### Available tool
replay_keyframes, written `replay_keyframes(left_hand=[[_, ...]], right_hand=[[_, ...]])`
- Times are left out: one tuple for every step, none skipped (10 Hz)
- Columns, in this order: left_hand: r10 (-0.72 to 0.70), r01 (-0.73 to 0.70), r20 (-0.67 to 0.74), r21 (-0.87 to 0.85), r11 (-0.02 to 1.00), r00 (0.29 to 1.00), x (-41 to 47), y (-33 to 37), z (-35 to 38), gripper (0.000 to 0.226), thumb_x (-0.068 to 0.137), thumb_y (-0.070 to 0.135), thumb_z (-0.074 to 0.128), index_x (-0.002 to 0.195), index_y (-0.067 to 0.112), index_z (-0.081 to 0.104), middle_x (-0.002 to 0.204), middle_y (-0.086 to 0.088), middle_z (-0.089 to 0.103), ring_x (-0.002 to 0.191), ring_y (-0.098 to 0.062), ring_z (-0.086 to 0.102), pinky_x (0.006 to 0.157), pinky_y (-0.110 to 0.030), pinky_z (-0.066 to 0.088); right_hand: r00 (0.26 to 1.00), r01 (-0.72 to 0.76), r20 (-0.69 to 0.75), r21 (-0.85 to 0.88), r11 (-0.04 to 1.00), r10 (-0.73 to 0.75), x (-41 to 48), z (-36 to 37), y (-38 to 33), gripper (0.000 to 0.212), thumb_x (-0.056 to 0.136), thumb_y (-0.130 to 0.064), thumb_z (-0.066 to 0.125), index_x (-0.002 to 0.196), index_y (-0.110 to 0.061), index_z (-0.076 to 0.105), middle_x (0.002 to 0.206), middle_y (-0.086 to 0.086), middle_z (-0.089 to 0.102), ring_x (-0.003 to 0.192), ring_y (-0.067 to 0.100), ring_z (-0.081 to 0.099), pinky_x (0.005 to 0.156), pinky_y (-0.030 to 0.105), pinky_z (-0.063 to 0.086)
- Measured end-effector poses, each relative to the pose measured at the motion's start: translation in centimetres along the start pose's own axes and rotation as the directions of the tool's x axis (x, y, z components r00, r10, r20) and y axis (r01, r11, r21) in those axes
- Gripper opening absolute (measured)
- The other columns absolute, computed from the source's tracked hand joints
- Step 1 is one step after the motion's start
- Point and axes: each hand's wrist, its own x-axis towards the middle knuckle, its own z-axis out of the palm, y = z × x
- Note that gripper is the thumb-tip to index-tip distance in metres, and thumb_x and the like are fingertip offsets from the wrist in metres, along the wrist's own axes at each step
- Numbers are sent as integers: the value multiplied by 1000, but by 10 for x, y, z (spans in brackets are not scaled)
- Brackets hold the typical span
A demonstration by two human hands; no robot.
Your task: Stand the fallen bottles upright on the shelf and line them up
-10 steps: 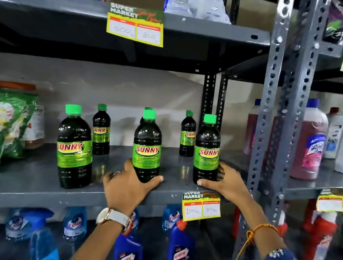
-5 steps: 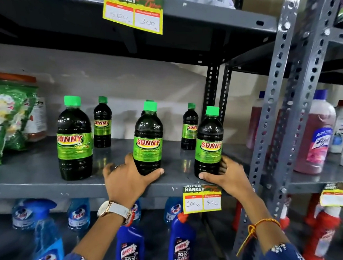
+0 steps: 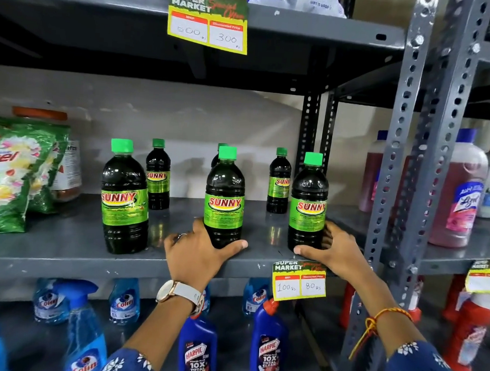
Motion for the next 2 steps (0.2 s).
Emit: replay_keyframes(left_hand=[[40, -40, 26, -25, 999, 999, -3, -6, -5, 103, 51, 87, 39, 115, 7, 42, 78, -11, 71, 74, -30, 67, 79, -42, 43], [110, -106, 94, -48, 993, 989, -17, -17, -11, 103, 60, 76, 54, 131, 5, 29, 104, -17, 68, 89, -33, 64, 79, -43, 47]], right_hand=[[1000, 7, -23, 45, 999, -6, -4, -1, -7, 82, 43, -60, 78, 115, -33, 47, 105, -15, 59, 95, 1, 59, 79, 14, 42], [954, 88, -286, -1, 996, -85, -15, 4, -15, 88, 58, -58, 73, 132, -27, 36, 122, -11, 44, 113, 5, 42, 93, 27, 33]])
